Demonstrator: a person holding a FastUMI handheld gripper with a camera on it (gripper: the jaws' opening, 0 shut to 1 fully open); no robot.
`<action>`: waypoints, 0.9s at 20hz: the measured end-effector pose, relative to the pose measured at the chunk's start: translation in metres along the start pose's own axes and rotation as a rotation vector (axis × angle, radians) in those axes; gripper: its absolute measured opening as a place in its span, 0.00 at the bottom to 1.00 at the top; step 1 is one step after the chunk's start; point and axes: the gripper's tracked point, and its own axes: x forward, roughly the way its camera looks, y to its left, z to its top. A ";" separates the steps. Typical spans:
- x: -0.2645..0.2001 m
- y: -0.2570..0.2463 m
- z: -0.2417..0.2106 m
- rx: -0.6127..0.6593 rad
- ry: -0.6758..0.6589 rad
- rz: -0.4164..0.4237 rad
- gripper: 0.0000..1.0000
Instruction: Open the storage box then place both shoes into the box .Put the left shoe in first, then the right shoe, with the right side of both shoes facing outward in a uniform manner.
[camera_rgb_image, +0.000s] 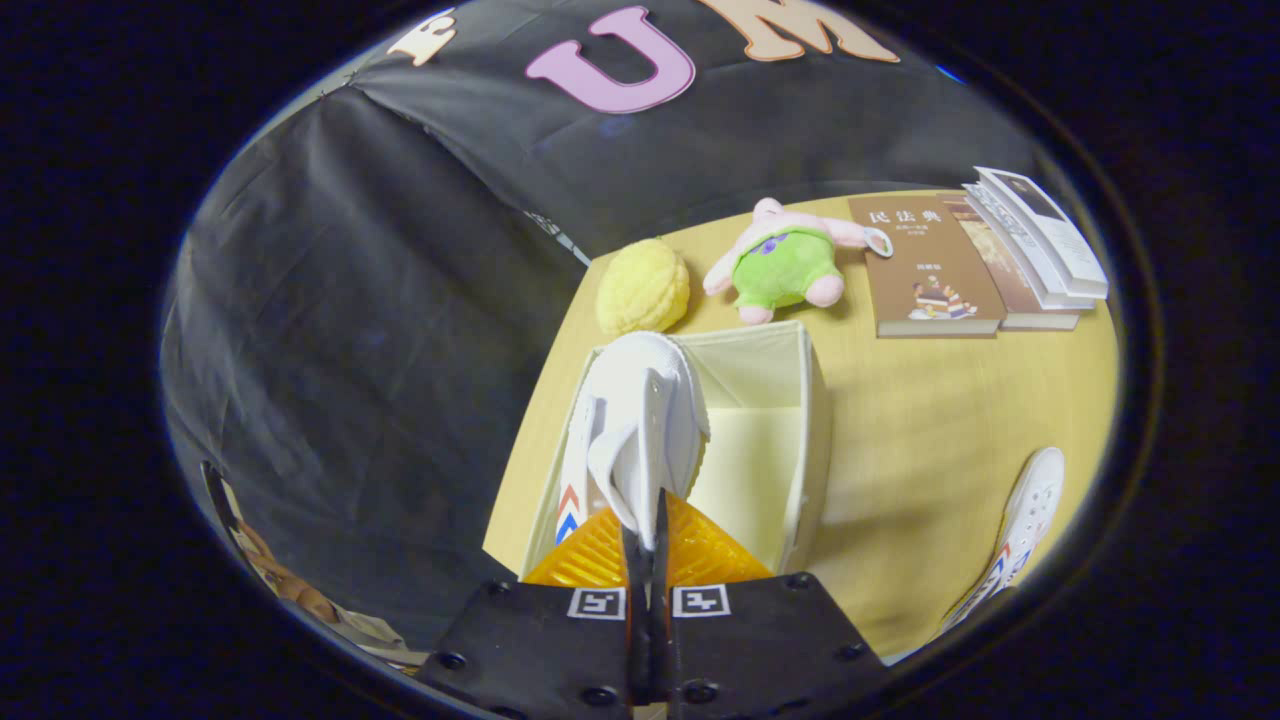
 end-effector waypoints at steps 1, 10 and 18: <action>0.008 0.000 -0.004 -0.005 0.011 -0.017 0.03; 0.083 -0.011 -0.039 -0.023 0.118 -0.177 0.04; 0.097 -0.011 -0.054 -0.089 0.145 -0.179 0.05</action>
